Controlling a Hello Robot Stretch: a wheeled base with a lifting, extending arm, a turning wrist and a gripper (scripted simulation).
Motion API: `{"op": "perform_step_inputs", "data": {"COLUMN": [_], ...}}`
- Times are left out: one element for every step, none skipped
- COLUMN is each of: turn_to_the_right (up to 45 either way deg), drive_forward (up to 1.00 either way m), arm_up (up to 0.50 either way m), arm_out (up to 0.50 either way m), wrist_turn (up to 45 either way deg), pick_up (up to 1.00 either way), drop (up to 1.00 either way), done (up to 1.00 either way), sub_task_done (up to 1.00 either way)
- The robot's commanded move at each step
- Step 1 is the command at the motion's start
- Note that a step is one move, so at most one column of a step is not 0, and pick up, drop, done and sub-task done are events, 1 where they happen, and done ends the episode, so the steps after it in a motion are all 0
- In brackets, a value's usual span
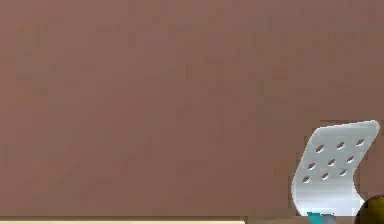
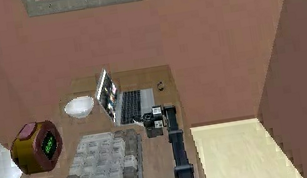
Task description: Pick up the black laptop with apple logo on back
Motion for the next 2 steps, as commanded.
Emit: {"op": "perform_step_inputs", "data": {"turn_to_the_right": [0.0,0.0], "drive_forward": [0.0,0.0], "arm_up": [0.1,0.0], "arm_out": [0.0,0.0], "wrist_turn": [0.0,0.0], "pick_up": [0.0,0.0], "drop": [0.0,0.0], "done": [0.0,1.0], "sub_task_done": [0.0,0.0]}}
